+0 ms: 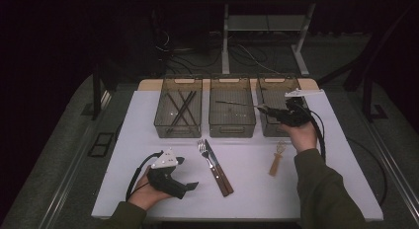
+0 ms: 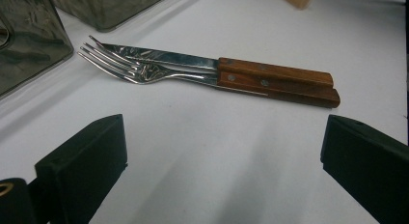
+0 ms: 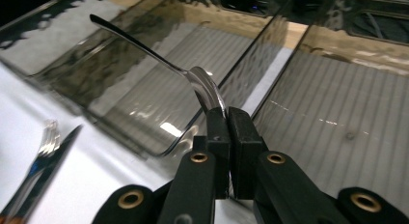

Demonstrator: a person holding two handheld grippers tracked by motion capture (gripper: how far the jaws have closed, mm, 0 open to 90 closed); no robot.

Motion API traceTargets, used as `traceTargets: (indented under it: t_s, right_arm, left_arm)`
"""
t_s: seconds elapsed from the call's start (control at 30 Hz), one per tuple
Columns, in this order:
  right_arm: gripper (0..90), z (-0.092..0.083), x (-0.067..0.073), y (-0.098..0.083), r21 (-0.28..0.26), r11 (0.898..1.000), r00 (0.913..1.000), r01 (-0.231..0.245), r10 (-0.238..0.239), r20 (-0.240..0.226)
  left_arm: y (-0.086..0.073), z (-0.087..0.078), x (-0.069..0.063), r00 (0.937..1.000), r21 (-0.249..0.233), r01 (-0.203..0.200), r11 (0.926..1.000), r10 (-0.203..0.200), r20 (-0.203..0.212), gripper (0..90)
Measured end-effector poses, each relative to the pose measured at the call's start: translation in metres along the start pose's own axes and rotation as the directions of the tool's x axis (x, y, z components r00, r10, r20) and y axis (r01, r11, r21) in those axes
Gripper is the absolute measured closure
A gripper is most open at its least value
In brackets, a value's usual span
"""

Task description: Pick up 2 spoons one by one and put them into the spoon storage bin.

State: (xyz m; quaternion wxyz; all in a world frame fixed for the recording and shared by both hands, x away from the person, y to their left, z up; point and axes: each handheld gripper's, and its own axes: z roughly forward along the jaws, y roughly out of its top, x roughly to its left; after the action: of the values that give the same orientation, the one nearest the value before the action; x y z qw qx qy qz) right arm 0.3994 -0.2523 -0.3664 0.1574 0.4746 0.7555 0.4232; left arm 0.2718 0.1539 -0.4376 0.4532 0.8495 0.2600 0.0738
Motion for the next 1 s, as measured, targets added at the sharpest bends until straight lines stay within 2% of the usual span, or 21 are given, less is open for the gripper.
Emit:
traceTargets:
  t_s: [0.2,0.47,0.67,0.9,1.0]
  right_arm:
    - [87.9,0.014,0.001,0.010,0.011,1.000,0.9981,-0.027,0.027,0.055]
    - [87.8,0.034,0.007,0.022,0.031,0.999,0.9899,-0.044,0.039,0.136]
    - [87.7,0.047,0.014,0.028,0.046,0.999,0.9873,-0.024,0.016,0.158]
    - [86.7,0.054,0.023,0.032,0.058,0.998,0.9833,0.006,-0.017,0.181]
    - [79.6,0.055,0.026,0.032,0.062,0.998,0.9851,0.013,-0.024,0.170]
  left_arm:
    - [0.000,0.000,0.000,1.0000,-0.001,-0.002,1.0000,0.002,0.002,1.6]
    - [0.000,0.001,-0.001,0.9999,-0.015,0.013,0.9998,-0.013,0.006,1.6]
    - [0.001,0.001,-0.002,0.9999,-0.017,0.013,0.9998,-0.013,0.009,1.5]
    - [0.001,0.001,-0.002,0.9999,-0.014,0.010,0.9999,-0.009,0.013,1.6]
    - [0.001,0.001,-0.002,0.9999,-0.013,0.009,0.9999,-0.008,0.013,1.6]
